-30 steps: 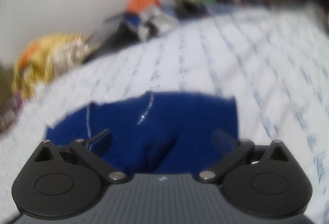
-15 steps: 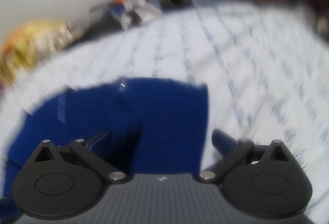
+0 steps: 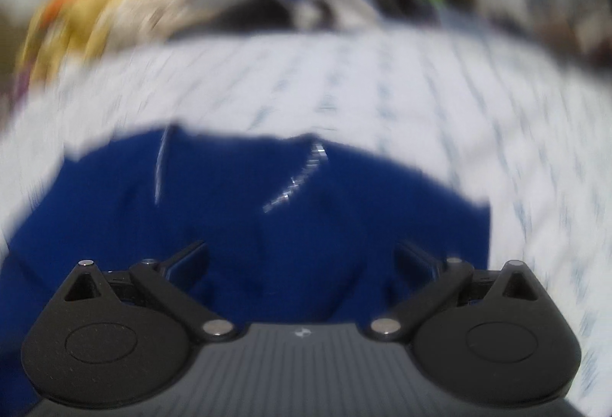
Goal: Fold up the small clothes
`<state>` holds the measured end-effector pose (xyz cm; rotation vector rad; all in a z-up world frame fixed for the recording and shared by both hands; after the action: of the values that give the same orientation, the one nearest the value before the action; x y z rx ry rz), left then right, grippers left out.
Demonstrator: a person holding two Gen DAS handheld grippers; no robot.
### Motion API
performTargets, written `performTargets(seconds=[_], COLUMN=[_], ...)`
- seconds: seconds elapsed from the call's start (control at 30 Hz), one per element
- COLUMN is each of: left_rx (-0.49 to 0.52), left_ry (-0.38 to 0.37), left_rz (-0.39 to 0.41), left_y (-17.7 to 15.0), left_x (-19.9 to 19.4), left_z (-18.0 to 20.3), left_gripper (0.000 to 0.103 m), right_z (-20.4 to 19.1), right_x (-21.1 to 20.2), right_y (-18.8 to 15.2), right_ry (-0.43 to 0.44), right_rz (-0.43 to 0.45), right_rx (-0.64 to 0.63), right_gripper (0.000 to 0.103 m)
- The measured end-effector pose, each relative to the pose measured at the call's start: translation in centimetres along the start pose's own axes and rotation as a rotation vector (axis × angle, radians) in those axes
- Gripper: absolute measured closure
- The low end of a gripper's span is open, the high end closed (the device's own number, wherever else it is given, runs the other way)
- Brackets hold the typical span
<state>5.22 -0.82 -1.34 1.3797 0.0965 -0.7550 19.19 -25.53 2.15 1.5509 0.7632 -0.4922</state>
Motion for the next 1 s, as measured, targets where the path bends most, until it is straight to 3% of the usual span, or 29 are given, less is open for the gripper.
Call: performTargets(seconds=[0.07, 0.1, 0.2, 0.3, 0.47, 0.57, 0.73, 0.8, 0.87, 1.0], left_rx=[-0.001, -0.002, -0.01, -0.02, -0.02, -0.016, -0.012, -0.012, -0.012, -0.012], left_ry=[-0.001, -0.002, -0.007, -0.012, -0.012, -0.01, -0.006, -0.006, -0.006, -0.006], left_rz=[0.001, 0.001, 0.005, 0.008, 0.008, 0.007, 0.006, 0.006, 0.006, 0.006], left_y=[0.0, 0.0, 0.0, 0.0, 0.0, -0.1, -0.1, 0.0, 0.0, 0.0], left_x=[0.0, 0.0, -0.1, -0.1, -0.1, -0.2, -0.2, -0.2, -0.2, -0.2], left_z=[0.0, 0.0, -0.1, -0.3, -0.2, -0.1, 0.0, 0.0, 0.0, 0.0], left_gripper=[0.0, 0.0, 0.0, 0.0, 0.0, 0.0, 0.0, 0.0, 0.0, 0.0], right_z=[-1.0, -0.6, 3.1, 8.2, 10.9, 10.6, 12.0, 12.4, 12.2, 12.9], right_x=[1.5, 2.0, 1.4, -1.4, -4.7, -4.6, -3.2, -2.6, -1.8, 0.1], right_y=[-0.8, -1.0, -0.4, -0.5, -1.1, -0.5, 0.1, 0.7, 0.9, 1.1], right_ry=[-0.067, -0.072, -0.048, -0.072, 0.026, 0.128, 0.271, 0.239, 0.228, 0.207], right_rz=[-0.035, -0.05, -0.066, 0.006, 0.058, 0.04, -0.017, -0.018, -0.053, -0.095], right_rx=[-0.111, -0.1, 0.078, 0.256, 0.411, 0.45, 0.664, 0.651, 0.616, 0.607], right_gripper=[0.0, 0.0, 0.003, 0.002, 0.002, 0.002, 0.002, 0.003, 0.013, 0.021])
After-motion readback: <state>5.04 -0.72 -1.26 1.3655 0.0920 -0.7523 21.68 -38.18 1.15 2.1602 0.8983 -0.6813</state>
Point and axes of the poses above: each gripper's, at about its wrist camera, not at the fingertips, and x roughly the way its jaws point, z to its right, y to its top, the point moved 4 cm from there along x, roughly the way its jaws point, and after that the axes turned 12 degrees about x, right-handed, at the moved point
